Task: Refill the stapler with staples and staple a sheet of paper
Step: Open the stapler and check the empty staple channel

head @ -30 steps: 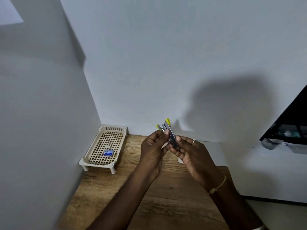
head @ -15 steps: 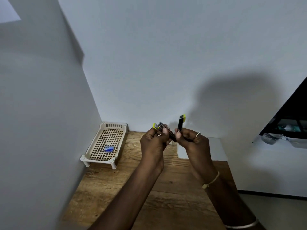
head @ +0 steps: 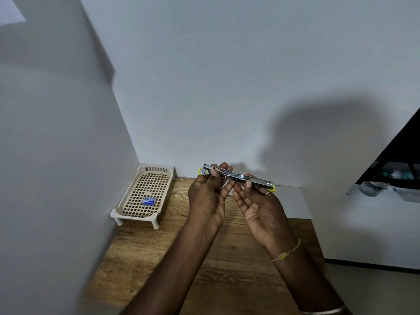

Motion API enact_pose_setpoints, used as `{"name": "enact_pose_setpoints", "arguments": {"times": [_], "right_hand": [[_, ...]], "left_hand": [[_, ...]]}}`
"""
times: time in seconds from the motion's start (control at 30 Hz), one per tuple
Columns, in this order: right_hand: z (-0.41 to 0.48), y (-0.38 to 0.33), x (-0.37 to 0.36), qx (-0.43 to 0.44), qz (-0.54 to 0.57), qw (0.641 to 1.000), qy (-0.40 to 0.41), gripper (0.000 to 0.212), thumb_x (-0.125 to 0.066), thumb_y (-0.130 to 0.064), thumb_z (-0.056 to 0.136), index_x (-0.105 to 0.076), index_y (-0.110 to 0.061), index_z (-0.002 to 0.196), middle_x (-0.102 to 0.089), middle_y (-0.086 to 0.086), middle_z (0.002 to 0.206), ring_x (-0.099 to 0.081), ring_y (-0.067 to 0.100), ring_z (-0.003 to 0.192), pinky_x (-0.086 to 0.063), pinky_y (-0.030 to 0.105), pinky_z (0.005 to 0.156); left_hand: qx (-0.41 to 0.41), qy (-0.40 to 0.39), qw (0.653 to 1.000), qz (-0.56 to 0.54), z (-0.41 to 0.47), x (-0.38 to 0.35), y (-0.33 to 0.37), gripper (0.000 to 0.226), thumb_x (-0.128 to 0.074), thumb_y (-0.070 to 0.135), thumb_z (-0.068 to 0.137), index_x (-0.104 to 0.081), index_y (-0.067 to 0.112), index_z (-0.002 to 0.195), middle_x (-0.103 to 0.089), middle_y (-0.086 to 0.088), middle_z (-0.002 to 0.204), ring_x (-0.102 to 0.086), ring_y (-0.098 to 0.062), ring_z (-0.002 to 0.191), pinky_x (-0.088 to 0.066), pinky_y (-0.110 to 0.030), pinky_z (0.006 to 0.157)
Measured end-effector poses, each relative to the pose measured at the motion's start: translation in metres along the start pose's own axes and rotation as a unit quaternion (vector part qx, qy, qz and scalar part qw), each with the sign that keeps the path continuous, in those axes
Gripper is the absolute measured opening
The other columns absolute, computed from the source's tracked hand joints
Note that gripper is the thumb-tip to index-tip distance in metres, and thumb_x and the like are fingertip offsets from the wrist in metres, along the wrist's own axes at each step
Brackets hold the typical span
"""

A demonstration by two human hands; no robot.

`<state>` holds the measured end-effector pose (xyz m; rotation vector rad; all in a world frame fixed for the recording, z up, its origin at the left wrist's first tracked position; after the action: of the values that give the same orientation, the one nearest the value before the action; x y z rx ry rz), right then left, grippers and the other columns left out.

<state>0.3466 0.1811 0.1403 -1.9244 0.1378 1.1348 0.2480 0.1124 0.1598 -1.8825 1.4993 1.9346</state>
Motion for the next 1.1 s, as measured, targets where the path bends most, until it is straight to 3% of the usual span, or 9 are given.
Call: {"name": "enact_pose_setpoints", "arguments": {"times": [0.07, 0.13, 0.23, 0.37, 0.53, 0.77, 0.87, 0.97, 1.1], "right_hand": [[-0.002, -0.009, 0.006, 0.041, -0.029, 0.998, 0.037, 0.029, -0.076, -0.010, 0.074, -0.072, -0.009, 0.102, -0.073, 0.012, 0.110, -0.070, 0.030, 0.112, -0.060, 0.038, 0.087], [-0.010, -0.035, 0.012, 0.188, -0.150, 0.963, 0.123, 0.035, -0.077, -0.015, 0.083, -0.066, -0.011, 0.116, -0.074, 0.002, 0.107, -0.071, 0.014, 0.107, -0.058, 0.038, 0.093], [-0.025, -0.078, -0.018, 0.433, -0.441, 0.778, 0.115, 0.013, -0.069, -0.017, 0.094, -0.070, -0.021, 0.107, -0.072, -0.007, 0.104, -0.067, 0.002, 0.099, -0.055, 0.022, 0.090], [-0.016, -0.072, -0.088, 0.374, -0.662, 0.641, -0.110, 0.017, -0.068, -0.018, 0.091, -0.079, -0.027, 0.101, -0.076, -0.013, 0.100, -0.066, 0.003, 0.096, -0.050, 0.022, 0.087], [-0.014, -0.055, -0.129, 0.346, -0.767, 0.513, -0.170, 0.027, -0.054, -0.029, 0.082, -0.078, -0.029, 0.094, -0.076, -0.005, 0.094, -0.067, 0.021, 0.091, -0.052, 0.039, 0.080], [-0.006, -0.043, -0.134, 0.343, -0.771, 0.505, -0.183, 0.020, -0.060, -0.023, 0.079, -0.077, -0.031, 0.086, -0.075, -0.009, 0.088, -0.067, 0.017, 0.084, -0.050, 0.036, 0.077], [-0.002, -0.039, -0.135, 0.358, -0.786, 0.471, -0.179, 0.014, -0.065, -0.020, 0.079, -0.072, -0.030, 0.086, -0.069, -0.011, 0.077, -0.061, 0.011, 0.073, -0.044, 0.029, 0.068], [0.001, -0.036, -0.138, 0.345, -0.803, 0.443, -0.198, 0.013, -0.056, -0.022, 0.076, -0.064, -0.028, 0.084, -0.053, -0.013, 0.067, -0.048, 0.011, 0.069, -0.034, 0.029, 0.067], [0.004, -0.034, -0.138, 0.297, -0.817, 0.433, -0.239, 0.016, -0.041, -0.026, 0.070, -0.053, -0.025, 0.081, -0.057, -0.006, 0.073, -0.047, 0.013, 0.071, -0.032, 0.033, 0.069]], "left_hand": [[0.000, 0.007, 1.000, -0.007, 0.000, 0.001, 0.002, 0.011, -0.056, -0.002, 0.097, -0.064, 0.006, 0.099, -0.078, -0.013, 0.099, -0.077, -0.023, 0.091, -0.064, -0.037, 0.068], [-0.004, 0.008, 1.000, -0.002, 0.001, 0.003, 0.004, 0.010, -0.056, 0.000, 0.097, -0.064, 0.006, 0.101, -0.078, -0.012, 0.099, -0.077, -0.023, 0.092, -0.063, -0.037, 0.068], [-0.009, -0.007, 1.000, 0.010, 0.000, 0.001, 0.008, 0.009, -0.058, 0.004, 0.096, -0.064, 0.007, 0.103, -0.078, -0.011, 0.100, -0.077, -0.023, 0.096, -0.064, -0.038, 0.072], [-0.016, -0.017, 0.999, 0.025, -0.004, -0.005, 0.007, 0.011, -0.056, 0.004, 0.100, -0.067, 0.005, 0.104, -0.078, -0.009, 0.095, -0.076, -0.019, 0.090, -0.063, -0.037, 0.072], [-0.024, -0.016, 0.999, 0.046, -0.008, -0.012, 0.010, 0.020, -0.057, 0.005, 0.101, -0.074, 0.015, 0.098, -0.077, 0.006, 0.083, -0.074, -0.008, 0.077, -0.059, -0.028, 0.061], [-0.034, -0.011, 0.998, 0.059, -0.008, -0.001, 0.021, 0.026, -0.053, 0.001, 0.102, -0.076, 0.014, 0.103, -0.078, 0.001, 0.092, -0.075, -0.011, 0.084, -0.060, -0.030, 0.064], [-0.038, -0.010, 0.997, 0.073, -0.008, 0.002, 0.024, 0.024, -0.055, 0.003, 0.101, -0.076, 0.014, 0.106, -0.078, -0.003, 0.100, -0.074, -0.014, 0.089, -0.060, -0.031, 0.065], [-0.038, -0.011, 0.996, 0.078, -0.008, 0.004, 0.026, 0.022, -0.058, 0.005, 0.100, -0.077, 0.016, 0.101, -0.078, -0.003, 0.100, -0.074, -0.015, 0.091, -0.060, -0.032, 0.066], [-0.035, -0.004, 0.996, 0.077, -0.006, 0.008, 0.028, 0.025, -0.057, 0.003, 0.099, -0.078, 0.015, 0.093, -0.075, 0.000, 0.087, -0.075, -0.014, 0.086, -0.061, -0.034, 0.066]]}}
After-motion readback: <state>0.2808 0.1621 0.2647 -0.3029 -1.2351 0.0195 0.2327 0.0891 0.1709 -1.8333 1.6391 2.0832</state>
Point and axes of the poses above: each hand's wrist, its own z-axis towards the middle knuckle, its own x-axis out of the back of the hand, y = z × x, the point moved 4 cm from there along z, towards the middle knuckle
